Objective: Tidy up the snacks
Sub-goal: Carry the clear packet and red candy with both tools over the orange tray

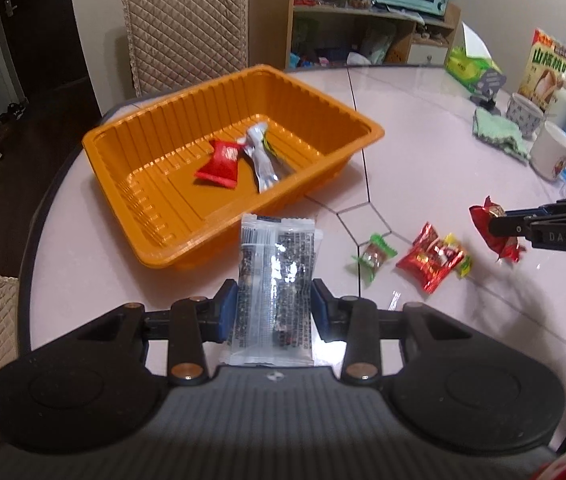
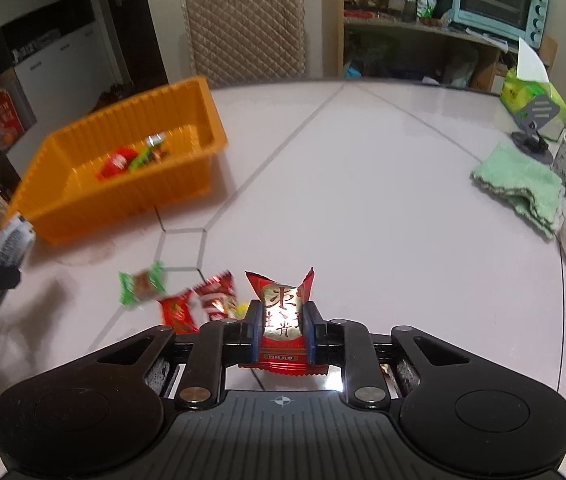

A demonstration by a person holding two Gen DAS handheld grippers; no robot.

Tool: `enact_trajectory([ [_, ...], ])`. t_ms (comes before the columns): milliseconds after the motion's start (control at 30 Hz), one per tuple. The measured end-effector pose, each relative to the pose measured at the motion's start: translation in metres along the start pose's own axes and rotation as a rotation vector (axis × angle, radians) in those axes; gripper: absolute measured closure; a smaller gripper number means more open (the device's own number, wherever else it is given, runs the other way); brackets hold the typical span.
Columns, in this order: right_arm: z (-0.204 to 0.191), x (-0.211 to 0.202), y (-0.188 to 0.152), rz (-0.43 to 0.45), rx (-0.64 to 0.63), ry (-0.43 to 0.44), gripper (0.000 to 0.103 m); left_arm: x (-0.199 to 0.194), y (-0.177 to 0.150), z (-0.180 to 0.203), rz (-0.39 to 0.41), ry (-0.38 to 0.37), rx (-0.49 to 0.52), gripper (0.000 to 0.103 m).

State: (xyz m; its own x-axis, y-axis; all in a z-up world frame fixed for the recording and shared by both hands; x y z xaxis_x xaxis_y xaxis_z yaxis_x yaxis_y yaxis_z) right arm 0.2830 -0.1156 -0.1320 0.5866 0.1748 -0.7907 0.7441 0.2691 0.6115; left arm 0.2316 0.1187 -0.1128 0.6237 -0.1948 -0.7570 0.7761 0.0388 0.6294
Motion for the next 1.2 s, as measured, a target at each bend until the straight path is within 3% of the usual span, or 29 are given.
enact_trajectory([
  [367,-0.064,-0.035,0.052,0.081,-0.006,0.202,0.082,-0.024,0.041,-0.024,0.076,0.019,-0.093,0.068],
  [733,-0.152,-0.004,0.118,0.113,-0.027,0.349,0.082,-0.013,0.077,-0.069,0.116,0.082,-0.194,0.068],
  [1000,-0.185,0.039,0.134,0.077,-0.03,0.353,0.082,0.011,0.093,-0.098,0.126,0.089,-0.297,0.068],
  [1200,-0.188,0.069,0.134,0.031,-0.023,0.338,0.082,0.035,0.091,-0.112,0.084,0.086,-0.363,0.068],
])
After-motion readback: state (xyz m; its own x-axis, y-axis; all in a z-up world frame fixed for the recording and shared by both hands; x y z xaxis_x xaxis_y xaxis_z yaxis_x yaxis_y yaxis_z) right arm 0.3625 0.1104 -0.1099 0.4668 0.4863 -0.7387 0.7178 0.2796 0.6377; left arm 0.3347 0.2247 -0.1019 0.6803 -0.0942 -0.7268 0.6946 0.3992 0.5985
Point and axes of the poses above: each gripper's, at about its wrist camera, not at the fingertips, and x roughly the way its jaws point, z to its right, y to its top, the point moved 8 cm from there along x, roughly the way its jaws point, and after that the axes turned 11 degrees about -y, right-handed, at the moved point
